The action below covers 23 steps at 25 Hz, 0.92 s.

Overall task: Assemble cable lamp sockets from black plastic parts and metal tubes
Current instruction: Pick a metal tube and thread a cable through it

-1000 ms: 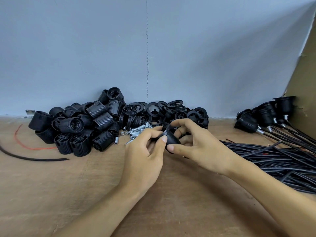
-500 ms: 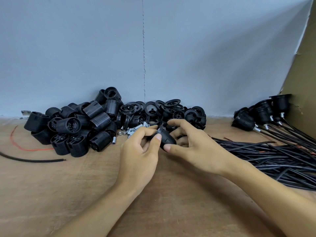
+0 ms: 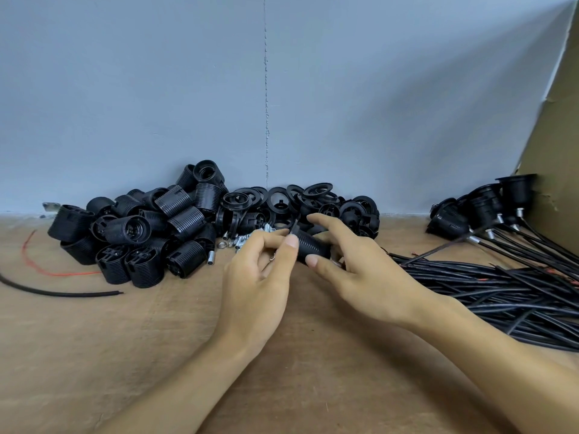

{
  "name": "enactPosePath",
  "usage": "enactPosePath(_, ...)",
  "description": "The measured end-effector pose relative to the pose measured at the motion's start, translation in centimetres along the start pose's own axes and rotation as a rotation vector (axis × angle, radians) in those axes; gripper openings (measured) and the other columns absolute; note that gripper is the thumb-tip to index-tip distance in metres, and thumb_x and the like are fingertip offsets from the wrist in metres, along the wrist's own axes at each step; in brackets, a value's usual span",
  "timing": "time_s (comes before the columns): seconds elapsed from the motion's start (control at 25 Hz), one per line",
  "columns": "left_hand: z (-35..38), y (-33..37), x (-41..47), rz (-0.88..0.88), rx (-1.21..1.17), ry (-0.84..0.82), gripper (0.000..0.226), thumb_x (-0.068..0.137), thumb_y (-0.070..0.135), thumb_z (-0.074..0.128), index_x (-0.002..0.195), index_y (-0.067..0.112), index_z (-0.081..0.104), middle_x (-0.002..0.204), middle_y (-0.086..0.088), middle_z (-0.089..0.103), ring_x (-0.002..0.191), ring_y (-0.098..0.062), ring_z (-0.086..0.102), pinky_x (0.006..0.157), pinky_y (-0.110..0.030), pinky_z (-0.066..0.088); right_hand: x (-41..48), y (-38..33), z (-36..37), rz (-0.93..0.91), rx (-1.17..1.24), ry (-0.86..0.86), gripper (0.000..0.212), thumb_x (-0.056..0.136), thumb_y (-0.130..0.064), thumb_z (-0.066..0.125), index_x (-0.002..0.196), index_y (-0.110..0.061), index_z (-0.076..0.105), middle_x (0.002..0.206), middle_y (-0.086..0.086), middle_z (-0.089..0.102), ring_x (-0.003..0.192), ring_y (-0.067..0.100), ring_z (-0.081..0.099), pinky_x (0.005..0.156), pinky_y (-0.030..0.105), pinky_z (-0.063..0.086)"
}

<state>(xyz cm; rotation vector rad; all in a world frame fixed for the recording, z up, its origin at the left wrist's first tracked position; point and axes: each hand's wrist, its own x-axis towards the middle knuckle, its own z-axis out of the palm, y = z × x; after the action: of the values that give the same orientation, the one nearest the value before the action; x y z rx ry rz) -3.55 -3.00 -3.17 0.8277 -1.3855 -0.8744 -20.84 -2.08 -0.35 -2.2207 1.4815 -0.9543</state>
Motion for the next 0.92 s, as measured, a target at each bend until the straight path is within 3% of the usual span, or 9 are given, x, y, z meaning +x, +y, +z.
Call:
enactPosePath(0.08, -0.1, -0.1, 0.0, 0.034, 0.041, 0.014, 0.023, 0.100, 0.032, 0.058, 0.085, 0.018, 0.068, 0.083, -0.006, 0.070, 0.086, -0.005, 0.065, 0.081, -0.028, 0.055, -0.1, 0.0, 0.0, -0.009, -0.007, 0.005, 0.055, 0.100, -0.038, 0.055, 0.148, -0.042, 0.028, 0.131, -0.020, 0.058, 0.097, 0.006, 0.062, 0.088, 0.022, 0.045)
enactPosePath(0.16, -0.1, 0.2, 0.0, 0.094, 0.103, 0.042, 0.012, 0.102, 0.016, 0.059, 0.097, 0.018, 0.070, 0.093, 0.015, 0.073, 0.094, 0.006, 0.066, 0.082, -0.008, 0.048, -0.1, 0.0, -0.1, -0.020, -0.006, 0.039, 0.051, 0.102, -0.036, 0.054, 0.148, -0.040, 0.032, 0.131, -0.024, 0.056, 0.101, -0.006, 0.058, 0.088, 0.012, 0.040)
enactPosePath(0.2, -0.1, 0.3, 0.1, 0.090, 0.120, 0.049, 0.016, 0.100, 0.009, 0.060, 0.106, 0.022, 0.069, 0.103, 0.021, 0.072, 0.103, 0.008, 0.065, 0.085, -0.005, 0.046, 0.0, 0.0, -0.4, -0.016, 0.010, 0.064, 0.050, 0.102, -0.034, 0.053, 0.148, -0.038, 0.034, 0.131, -0.023, 0.056, 0.099, -0.013, 0.055, 0.085, 0.005, 0.036)
enactPosePath(0.32, -0.1, 0.0, 0.2, -0.009, 0.055, 0.039, 0.041, 0.098, 0.002, 0.060, 0.123, 0.035, 0.060, 0.113, 0.019, 0.070, 0.112, 0.004, 0.065, 0.096, -0.017, 0.052, 0.1, 0.0, -1.4, -0.010, 0.056, 0.126, 0.049, 0.102, -0.031, 0.055, 0.147, -0.035, 0.038, 0.134, -0.019, 0.059, 0.103, -0.019, 0.052, 0.084, 0.000, 0.034)
enactPosePath(0.48, 0.0, -0.2, 0.2, 0.013, 0.039, 0.043, 0.026, 0.102, 0.025, 0.056, 0.122, 0.039, 0.060, 0.110, 0.016, 0.074, 0.108, -0.004, 0.068, 0.093, -0.032, 0.055, 0.0, -0.9, -2.0, -0.122, -0.168, 0.177, 0.052, 0.099, -0.035, 0.058, 0.146, -0.038, 0.037, 0.135, -0.025, 0.053, 0.110, -0.006, 0.053, 0.092, 0.020, 0.042)
enactPosePath(0.64, 0.2, -0.2, 0.1, -0.003, 0.018, 0.004, 0.023, 0.102, 0.033, 0.047, 0.117, 0.041, 0.062, 0.099, 0.009, 0.077, 0.096, -0.014, 0.073, 0.090, -0.050, 0.056, 0.1, -2.2, -1.9, -0.384, -0.454, 0.374, 0.045, 0.097, -0.021, 0.063, 0.141, -0.019, 0.051, 0.132, -0.012, 0.060, 0.104, 0.014, 0.052, 0.085, 0.018, 0.039)
enactPosePath(0.76, 0.5, -0.2, 0.2, -0.012, 0.030, -0.025, 0.024, 0.106, 0.020, 0.048, 0.121, 0.032, 0.062, 0.096, 0.005, 0.076, 0.093, -0.017, 0.074, 0.088, -0.050, 0.057, 0.3, -2.6, -2.1, -0.556, -0.652, 0.467, 0.045, 0.090, -0.002, 0.067, 0.134, -0.012, 0.060, 0.135, -0.004, 0.062, 0.094, 0.023, 0.054, 0.077, 0.038, 0.050)
enactPosePath(0.92, 0.5, 0.0, 0.2, -0.005, -0.039, -0.008, 0.027, 0.104, 0.033, 0.042, 0.115, 0.030, 0.066, 0.095, 0.000, 0.075, 0.087, -0.023, 0.075, 0.078, -0.044, 0.057, 0.6, -2.9, -2.4, -0.542, -0.685, 0.413, 0.051, 0.085, 0.002, 0.069, 0.134, -0.013, 0.061, 0.135, -0.005, 0.061, 0.095, 0.024, 0.054, 0.075, 0.041, 0.049)
